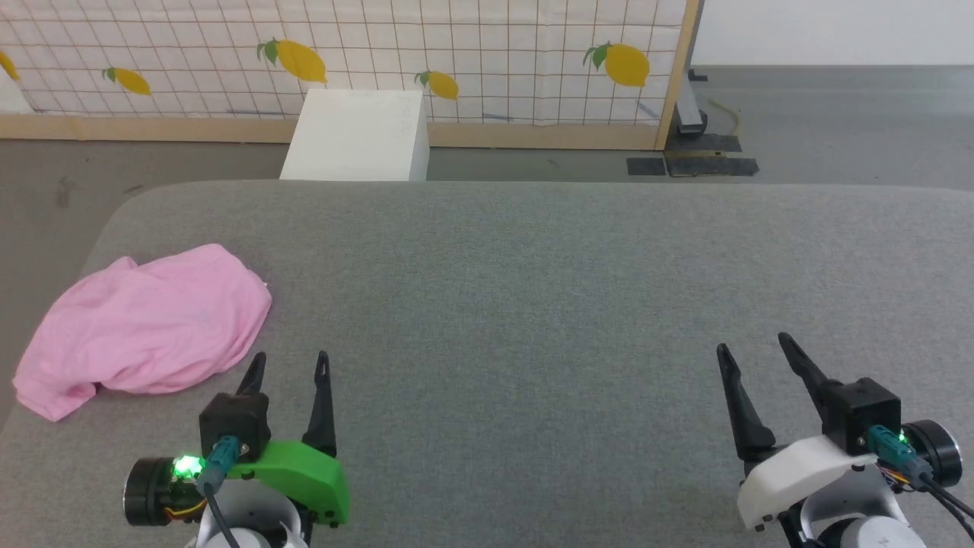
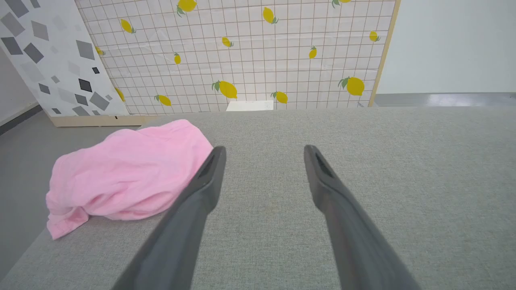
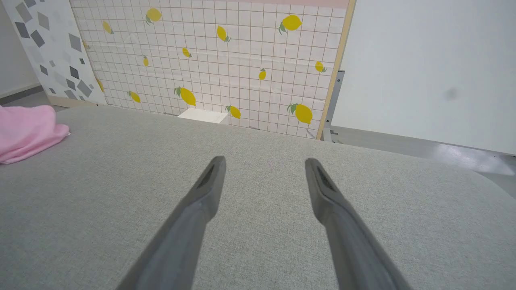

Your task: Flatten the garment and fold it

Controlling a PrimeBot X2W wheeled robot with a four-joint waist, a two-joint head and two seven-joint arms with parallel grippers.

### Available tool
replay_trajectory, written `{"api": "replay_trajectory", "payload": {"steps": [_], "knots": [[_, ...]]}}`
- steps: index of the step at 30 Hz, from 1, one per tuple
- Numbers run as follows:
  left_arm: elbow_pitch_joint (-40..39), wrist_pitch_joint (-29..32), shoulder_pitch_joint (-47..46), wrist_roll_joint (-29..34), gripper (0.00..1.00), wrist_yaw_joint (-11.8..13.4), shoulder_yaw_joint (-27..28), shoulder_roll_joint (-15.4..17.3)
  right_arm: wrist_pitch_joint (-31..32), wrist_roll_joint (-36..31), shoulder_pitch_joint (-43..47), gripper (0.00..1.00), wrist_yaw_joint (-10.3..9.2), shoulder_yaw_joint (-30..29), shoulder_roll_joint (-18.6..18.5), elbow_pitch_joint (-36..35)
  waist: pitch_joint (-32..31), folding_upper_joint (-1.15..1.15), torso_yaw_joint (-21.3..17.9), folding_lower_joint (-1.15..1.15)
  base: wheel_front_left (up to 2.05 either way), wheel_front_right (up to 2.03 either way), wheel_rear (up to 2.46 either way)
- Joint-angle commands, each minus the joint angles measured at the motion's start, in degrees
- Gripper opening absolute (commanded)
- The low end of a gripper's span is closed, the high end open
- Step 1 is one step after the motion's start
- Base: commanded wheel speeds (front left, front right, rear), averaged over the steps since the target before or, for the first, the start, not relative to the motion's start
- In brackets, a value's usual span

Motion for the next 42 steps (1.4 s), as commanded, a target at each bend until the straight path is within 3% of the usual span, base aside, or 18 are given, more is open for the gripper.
{"api": "replay_trajectory", "payload": {"steps": [1,15,42], "knots": [[0.3,-0.5,-0.6,-0.5,1.0,0.6,-0.3,0.0,-0.6,0.0,-0.3,1.0,-0.01,0.1,0.0,0.1,0.0,0.0,0.2,0.0,0.0,0.0,0.0],[1.4,-2.2,-0.9,-1.9,1.0,1.6,-0.9,0.4,-1.6,0.3,-0.4,1.0,-0.02,0.5,0.0,0.4,-0.2,0.0,4.0,0.0,0.0,0.0,0.0],[2.0,-5.7,-0.4,-4.9,1.0,3.8,-1.2,1.6,-3.2,1.2,-1.0,1.0,-0.04,1.7,0.1,1.3,-0.4,0.0,15.2,0.0,0.0,0.0,0.0]]}}
